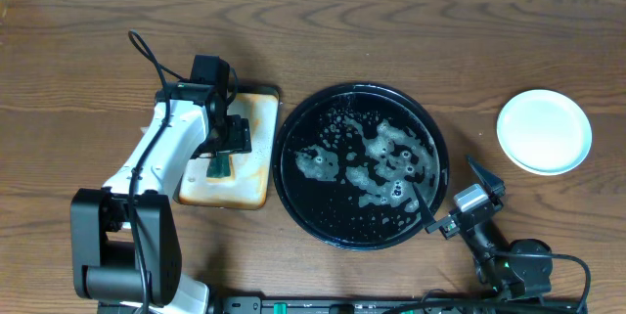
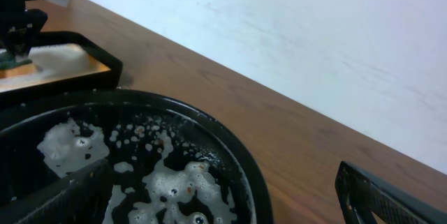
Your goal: Clean dirty plates on tray and stack at the side
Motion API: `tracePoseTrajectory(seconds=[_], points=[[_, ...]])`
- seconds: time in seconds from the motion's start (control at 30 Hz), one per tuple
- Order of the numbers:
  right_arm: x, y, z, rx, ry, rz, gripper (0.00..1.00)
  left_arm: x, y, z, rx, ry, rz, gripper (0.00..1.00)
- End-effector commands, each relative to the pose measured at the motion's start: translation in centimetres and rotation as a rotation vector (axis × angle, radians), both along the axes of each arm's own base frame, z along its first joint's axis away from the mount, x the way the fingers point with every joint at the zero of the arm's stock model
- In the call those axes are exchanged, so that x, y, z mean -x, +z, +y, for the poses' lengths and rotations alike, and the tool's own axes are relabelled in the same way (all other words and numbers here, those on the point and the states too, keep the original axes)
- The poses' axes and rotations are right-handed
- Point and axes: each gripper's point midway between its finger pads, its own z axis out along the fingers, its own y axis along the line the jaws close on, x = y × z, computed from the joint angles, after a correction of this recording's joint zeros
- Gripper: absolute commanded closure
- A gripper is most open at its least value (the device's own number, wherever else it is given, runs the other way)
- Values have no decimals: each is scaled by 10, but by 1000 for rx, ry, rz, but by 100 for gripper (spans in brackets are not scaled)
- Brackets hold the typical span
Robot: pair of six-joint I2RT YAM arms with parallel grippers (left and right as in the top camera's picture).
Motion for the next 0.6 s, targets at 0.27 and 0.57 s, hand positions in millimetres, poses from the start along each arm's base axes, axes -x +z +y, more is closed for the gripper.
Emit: tracePoseTrajectory(seconds=[0.27, 0.57], points=[[-1, 0, -3, 9, -11, -13, 1, 2, -1, 4, -20, -5, 7, 16], [-1, 0, -3, 9, -11, -13, 1, 2, -1, 7, -21, 2, 5, 16]])
